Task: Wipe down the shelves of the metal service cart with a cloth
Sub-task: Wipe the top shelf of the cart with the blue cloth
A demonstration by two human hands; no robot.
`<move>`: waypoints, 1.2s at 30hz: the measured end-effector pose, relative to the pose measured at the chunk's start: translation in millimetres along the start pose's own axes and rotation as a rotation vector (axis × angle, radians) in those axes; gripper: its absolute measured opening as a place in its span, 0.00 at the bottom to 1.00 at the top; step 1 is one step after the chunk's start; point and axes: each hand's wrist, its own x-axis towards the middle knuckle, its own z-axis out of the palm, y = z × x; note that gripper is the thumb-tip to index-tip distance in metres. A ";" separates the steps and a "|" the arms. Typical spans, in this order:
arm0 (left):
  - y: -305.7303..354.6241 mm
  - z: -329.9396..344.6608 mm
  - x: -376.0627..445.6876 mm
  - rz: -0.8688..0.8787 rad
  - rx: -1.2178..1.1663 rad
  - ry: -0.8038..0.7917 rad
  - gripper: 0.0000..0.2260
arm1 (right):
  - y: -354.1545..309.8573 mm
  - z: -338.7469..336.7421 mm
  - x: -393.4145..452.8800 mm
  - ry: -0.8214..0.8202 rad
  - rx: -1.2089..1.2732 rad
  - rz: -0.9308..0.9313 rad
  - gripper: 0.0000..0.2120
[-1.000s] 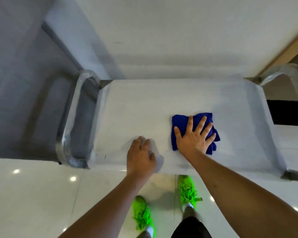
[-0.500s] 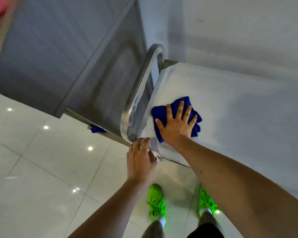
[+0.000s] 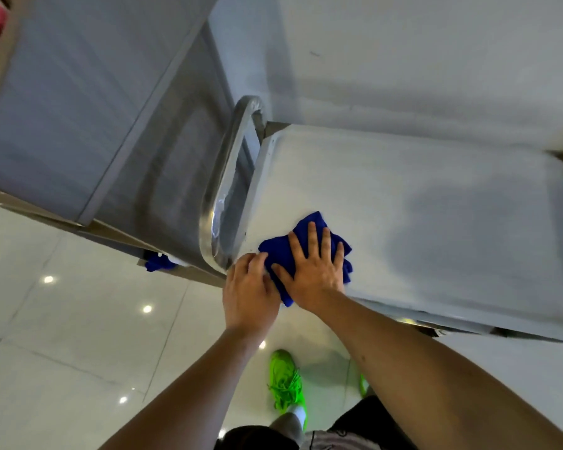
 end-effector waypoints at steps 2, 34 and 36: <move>11.9 6.0 -0.4 0.040 0.014 -0.028 0.17 | 20.8 -0.3 -12.1 0.020 0.012 0.029 0.38; 264.5 185.5 6.2 0.527 0.107 -0.253 0.18 | 399.2 -90.7 -26.6 0.197 0.116 0.688 0.39; 261.2 181.7 14.6 0.487 0.137 -0.276 0.21 | 404.8 -100.1 2.7 0.196 0.120 0.676 0.39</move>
